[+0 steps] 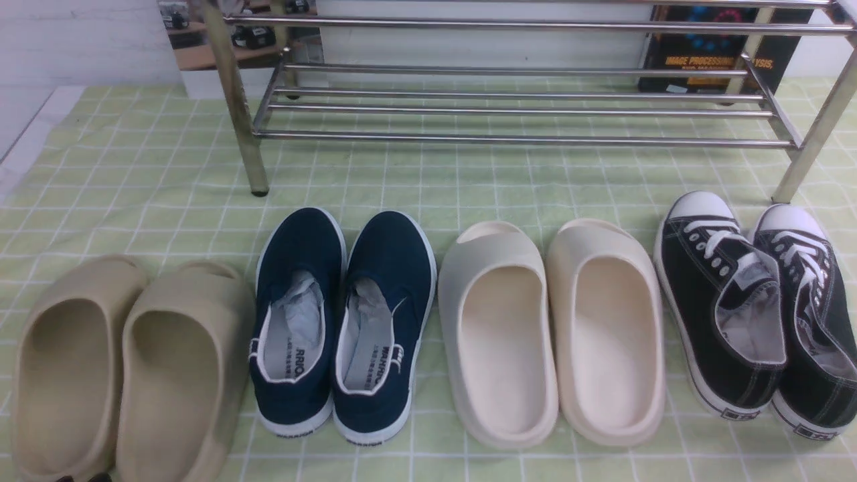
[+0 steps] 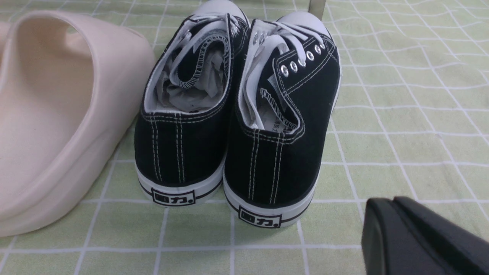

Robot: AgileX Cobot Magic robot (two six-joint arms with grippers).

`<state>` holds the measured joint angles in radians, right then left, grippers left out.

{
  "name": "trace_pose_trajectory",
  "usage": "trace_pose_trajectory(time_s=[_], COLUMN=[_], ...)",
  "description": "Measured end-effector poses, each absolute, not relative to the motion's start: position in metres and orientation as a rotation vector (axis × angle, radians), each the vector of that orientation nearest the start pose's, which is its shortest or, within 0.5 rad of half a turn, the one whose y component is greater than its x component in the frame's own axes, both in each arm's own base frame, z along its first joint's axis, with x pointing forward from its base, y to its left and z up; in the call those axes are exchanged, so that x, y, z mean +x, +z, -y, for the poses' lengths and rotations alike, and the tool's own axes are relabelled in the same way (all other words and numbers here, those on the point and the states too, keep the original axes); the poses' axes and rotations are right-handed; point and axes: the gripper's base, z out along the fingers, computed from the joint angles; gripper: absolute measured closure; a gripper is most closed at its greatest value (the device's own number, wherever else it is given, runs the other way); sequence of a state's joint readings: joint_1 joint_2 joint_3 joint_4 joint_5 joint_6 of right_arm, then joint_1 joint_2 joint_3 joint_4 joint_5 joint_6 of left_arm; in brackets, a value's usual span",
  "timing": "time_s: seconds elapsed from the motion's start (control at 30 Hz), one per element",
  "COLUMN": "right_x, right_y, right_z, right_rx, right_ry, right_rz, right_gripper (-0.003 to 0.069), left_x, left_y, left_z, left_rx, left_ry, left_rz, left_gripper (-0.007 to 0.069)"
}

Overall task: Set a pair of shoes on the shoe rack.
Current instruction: Use the right arm to grab the shoe closest to it

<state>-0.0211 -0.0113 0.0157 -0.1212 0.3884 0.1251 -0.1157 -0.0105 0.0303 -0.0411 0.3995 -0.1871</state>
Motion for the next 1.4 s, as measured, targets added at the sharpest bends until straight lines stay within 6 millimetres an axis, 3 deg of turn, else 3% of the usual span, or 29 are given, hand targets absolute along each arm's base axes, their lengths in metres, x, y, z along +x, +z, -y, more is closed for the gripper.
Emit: trace_pose_trajectory(time_s=[1.17, 1.4], right_x=[0.052, 0.056], right_y=[0.174, 0.191], right_z=[0.005, 0.003], right_rx=[0.063, 0.037], right_ry=[-0.048, -0.026], right_rz=[-1.868, -1.652], right_gripper=[0.0575, 0.0567], left_x=[0.051, 0.051], left_y=[0.168, 0.168], left_z=[0.007, 0.007], left_rx=[-0.093, -0.093], left_ry=[-0.246, -0.246], left_rz=[-1.908, -1.908], left_gripper=[0.0386, 0.0386])
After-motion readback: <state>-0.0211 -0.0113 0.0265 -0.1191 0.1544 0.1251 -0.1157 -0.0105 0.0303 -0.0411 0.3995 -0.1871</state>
